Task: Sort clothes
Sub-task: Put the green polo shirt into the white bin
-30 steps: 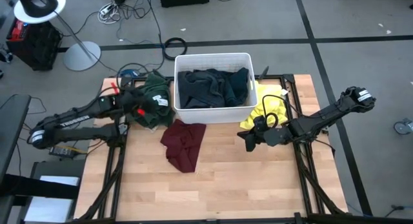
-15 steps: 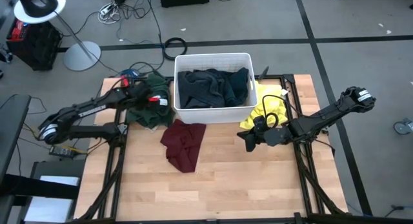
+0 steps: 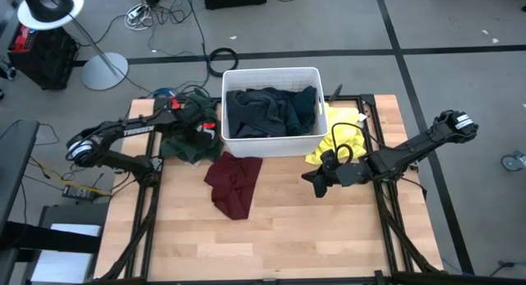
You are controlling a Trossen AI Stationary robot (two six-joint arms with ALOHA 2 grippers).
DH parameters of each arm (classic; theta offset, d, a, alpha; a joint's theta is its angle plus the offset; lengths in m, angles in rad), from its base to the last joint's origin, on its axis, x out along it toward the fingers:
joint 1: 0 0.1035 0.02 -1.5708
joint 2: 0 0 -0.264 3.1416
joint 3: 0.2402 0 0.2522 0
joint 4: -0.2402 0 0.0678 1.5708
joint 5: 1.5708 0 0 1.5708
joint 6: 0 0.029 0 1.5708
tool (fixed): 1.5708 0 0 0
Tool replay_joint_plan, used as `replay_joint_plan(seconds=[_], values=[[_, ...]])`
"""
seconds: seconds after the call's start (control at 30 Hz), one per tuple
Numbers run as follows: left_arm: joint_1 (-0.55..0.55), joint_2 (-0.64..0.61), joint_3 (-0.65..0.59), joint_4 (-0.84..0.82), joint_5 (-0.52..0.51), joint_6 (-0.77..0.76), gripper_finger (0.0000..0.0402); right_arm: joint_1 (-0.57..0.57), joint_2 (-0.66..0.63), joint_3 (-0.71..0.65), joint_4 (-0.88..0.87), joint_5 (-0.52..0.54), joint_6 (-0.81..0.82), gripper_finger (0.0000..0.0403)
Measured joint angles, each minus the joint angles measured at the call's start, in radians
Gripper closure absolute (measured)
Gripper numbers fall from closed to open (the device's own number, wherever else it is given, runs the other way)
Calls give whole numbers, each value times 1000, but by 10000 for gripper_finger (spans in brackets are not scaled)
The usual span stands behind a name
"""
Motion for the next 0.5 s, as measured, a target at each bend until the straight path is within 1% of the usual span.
replay_joint_plan(seconds=[0.07,0.13,0.23,0.37,0.5], values=[[-1,8,0,0,33,-16,394,3,0,0,0,-4,-8,398],[-15,2,8,-33,51,-42,398,9,0,0,0,-6,-13,397],[-51,-44,42,-107,49,-48,399,16,0,0,-1,-6,-17,395],[-106,-147,135,-198,-14,-88,400,28,0,0,-3,-6,-25,396],[-150,-252,282,-284,-96,-100,401,36,0,0,-8,-6,-34,399]])
